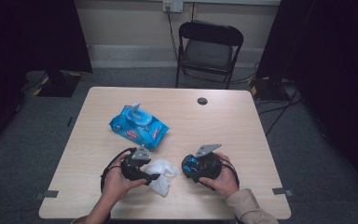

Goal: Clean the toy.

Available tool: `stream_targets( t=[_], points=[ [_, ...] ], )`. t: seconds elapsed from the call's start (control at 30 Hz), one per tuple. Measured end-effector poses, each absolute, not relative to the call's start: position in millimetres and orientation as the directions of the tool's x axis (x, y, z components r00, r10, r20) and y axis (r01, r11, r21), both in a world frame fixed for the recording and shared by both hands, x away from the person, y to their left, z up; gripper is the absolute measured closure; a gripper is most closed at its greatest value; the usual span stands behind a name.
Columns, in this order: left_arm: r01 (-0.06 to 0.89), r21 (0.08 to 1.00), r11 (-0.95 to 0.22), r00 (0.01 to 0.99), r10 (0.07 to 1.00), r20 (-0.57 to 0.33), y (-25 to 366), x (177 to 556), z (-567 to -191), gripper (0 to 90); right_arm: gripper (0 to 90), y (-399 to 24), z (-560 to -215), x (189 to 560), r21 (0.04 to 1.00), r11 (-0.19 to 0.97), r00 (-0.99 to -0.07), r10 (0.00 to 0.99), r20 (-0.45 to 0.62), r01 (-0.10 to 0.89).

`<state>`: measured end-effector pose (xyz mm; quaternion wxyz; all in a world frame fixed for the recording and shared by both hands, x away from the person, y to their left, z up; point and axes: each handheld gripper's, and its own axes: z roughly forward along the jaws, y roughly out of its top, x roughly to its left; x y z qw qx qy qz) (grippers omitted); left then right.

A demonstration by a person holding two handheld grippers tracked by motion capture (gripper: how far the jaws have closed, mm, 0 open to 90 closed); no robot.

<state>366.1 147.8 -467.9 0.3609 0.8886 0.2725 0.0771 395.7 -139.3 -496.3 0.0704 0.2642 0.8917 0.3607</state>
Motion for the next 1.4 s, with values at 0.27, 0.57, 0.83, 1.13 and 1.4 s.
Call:
stream_targets(
  t=[0.27,0.57,0.83,1.13,1.4],
  points=[
    [0.399,0.68,-0.615,0.862,0.505,-0.048,146,364,-469,27.4,24.4,-137,-498,393,0.684,0.621,-0.855,0.519,0.007,0.382],
    [0.4,0.629,-0.667,0.878,0.476,-0.053,141,363,-478,27.7,25.0,-138,-499,391,0.689,0.615,-0.853,0.522,0.009,0.383],
    [0.413,0.591,-0.693,0.869,0.494,-0.029,139,361,-486,30.6,25.3,-138,-499,391,0.687,0.615,-0.851,0.525,0.009,0.386],
    [0.382,0.581,-0.718,0.893,0.448,-0.034,135,355,-481,58.7,25.5,-136,-497,389,0.676,0.612,-0.833,0.553,0.006,0.411],
    [0.421,0.586,-0.692,0.878,0.474,-0.071,136,356,-481,76.4,25.5,-137,-495,389,0.681,0.587,-0.82,0.572,0.033,0.437]
  ],
)
